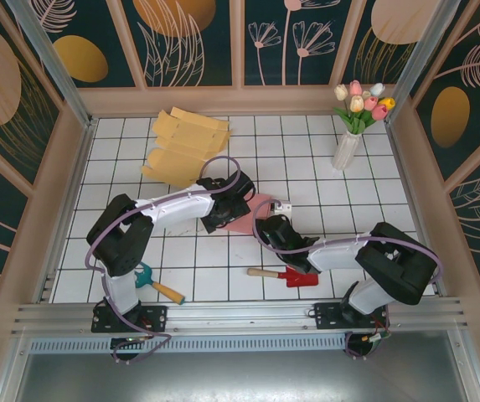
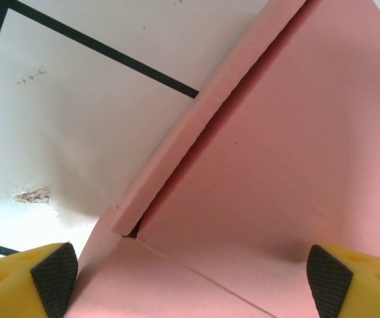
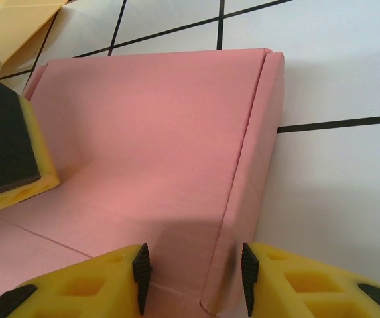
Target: Fold the paper box
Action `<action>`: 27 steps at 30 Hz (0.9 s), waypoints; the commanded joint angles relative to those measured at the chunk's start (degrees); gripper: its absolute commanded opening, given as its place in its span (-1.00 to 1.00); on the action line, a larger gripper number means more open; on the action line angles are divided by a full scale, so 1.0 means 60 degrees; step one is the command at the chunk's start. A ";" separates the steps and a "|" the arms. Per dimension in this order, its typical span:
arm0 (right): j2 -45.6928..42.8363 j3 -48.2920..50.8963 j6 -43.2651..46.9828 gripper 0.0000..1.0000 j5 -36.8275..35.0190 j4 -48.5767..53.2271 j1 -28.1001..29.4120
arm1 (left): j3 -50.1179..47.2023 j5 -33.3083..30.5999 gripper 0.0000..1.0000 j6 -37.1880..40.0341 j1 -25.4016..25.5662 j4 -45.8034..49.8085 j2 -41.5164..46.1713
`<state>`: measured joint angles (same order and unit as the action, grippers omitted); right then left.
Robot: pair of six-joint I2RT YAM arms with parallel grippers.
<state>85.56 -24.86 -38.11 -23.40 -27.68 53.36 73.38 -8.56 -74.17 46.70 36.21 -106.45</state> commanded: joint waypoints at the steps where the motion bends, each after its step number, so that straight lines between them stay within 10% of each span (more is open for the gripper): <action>1: 0.0248 0.0029 -0.0105 -0.11 -0.0043 0.0264 0.0073 | -0.0114 0.0482 0.79 -0.0245 0.0017 -0.0305 0.0046; 27: 0.0285 0.0086 -0.0138 -0.11 -0.0001 0.0233 0.0072 | -0.0457 0.0080 0.83 -0.0224 0.0008 -0.0494 0.0161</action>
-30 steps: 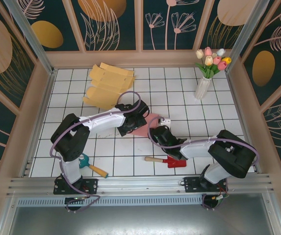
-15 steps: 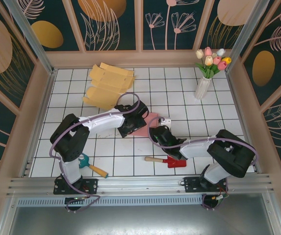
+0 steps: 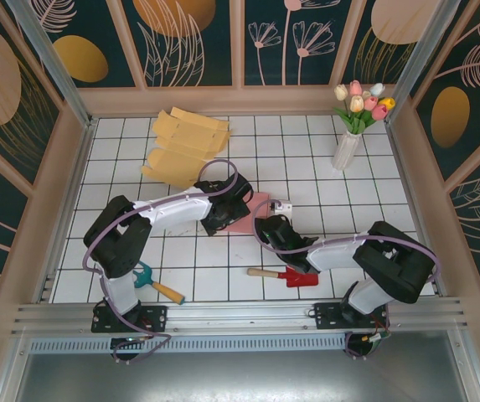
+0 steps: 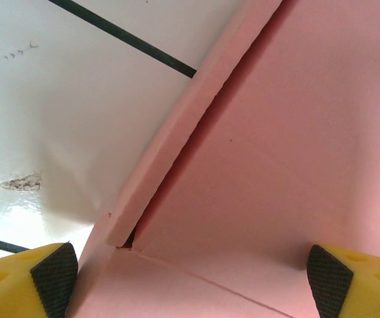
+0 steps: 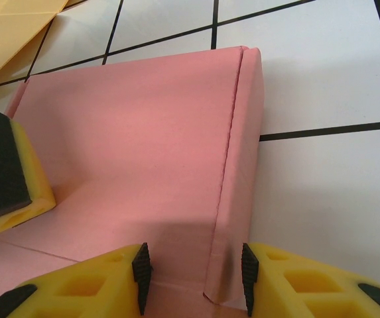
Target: Fold the paper box
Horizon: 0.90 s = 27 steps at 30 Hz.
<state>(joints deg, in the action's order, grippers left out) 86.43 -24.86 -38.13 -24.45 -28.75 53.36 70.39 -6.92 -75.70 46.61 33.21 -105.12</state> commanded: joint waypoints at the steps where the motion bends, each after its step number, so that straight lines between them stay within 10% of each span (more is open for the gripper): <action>1: 0.0124 0.0086 -0.0132 -0.11 0.0164 0.0417 0.0071 | 0.0046 -0.0118 0.83 0.0024 0.0016 -0.0011 -0.0085; 27: 0.0051 0.0237 -0.0165 -0.11 0.0236 0.0324 0.0086 | -0.0481 0.0293 0.63 -0.0186 0.0017 -0.0745 -0.0116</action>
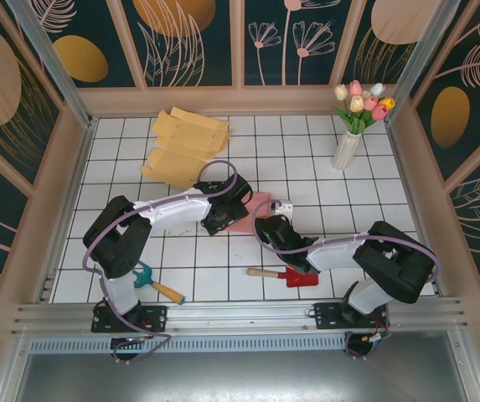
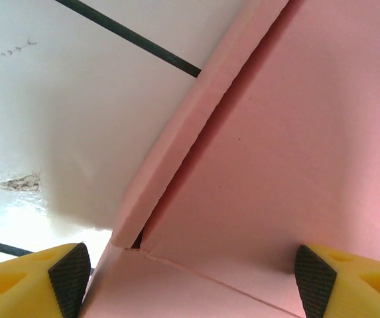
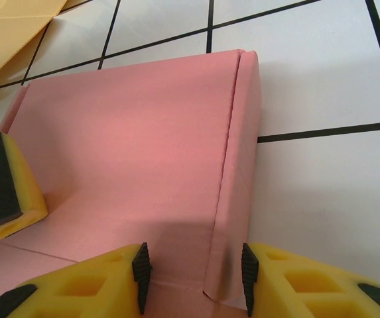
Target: Fold the paper box
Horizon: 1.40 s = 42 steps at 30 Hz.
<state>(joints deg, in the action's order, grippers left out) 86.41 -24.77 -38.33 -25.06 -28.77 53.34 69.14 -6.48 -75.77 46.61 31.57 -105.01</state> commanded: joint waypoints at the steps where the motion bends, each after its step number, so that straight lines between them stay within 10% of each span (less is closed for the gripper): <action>1: 0.0049 0.0218 -0.0115 -0.11 0.0360 0.0328 0.0092 | -0.0289 0.0195 0.63 -0.0164 0.0011 -0.0478 -0.0156; 42: -0.1990 0.0364 0.0131 -0.04 0.0495 0.1799 0.0153 | -0.0435 -0.0187 0.64 -0.0072 -0.0093 -0.0296 -0.0061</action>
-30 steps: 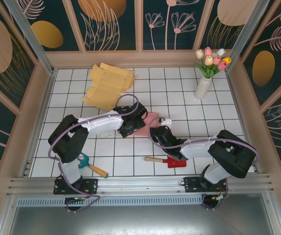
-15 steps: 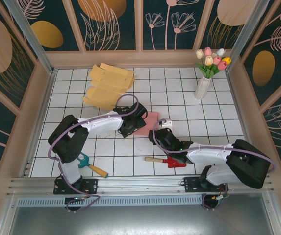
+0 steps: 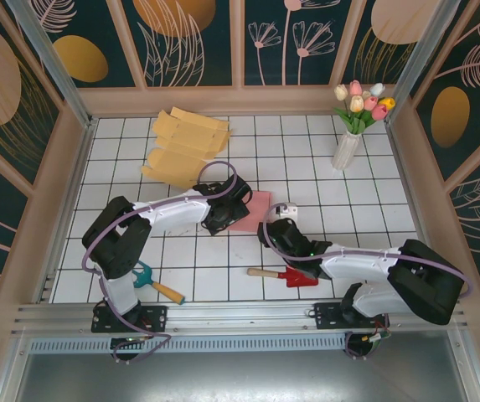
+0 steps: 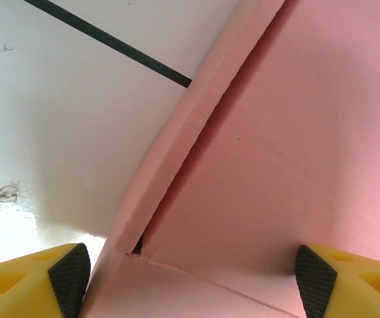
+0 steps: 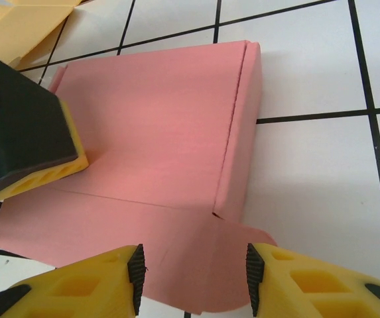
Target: Fold the paper box
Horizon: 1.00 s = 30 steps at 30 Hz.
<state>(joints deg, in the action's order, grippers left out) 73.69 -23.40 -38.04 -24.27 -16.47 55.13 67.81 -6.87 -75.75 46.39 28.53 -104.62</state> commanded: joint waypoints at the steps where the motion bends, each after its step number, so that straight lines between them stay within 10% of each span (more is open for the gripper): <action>1: 0.0187 0.0123 0.0086 -0.04 0.0464 -0.0313 -0.0190 | -0.0199 -0.0114 0.64 -0.0076 -0.0056 0.0206 -0.0120; 30: 0.0713 0.0345 0.0204 -0.17 0.1959 -0.1461 -0.0457 | -0.0140 -0.0138 0.64 -0.0075 -0.0079 0.0225 -0.0251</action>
<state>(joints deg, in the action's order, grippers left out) 78.02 -22.55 -37.43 -14.90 -21.54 52.47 67.81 -6.87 -75.75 46.39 28.49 -104.62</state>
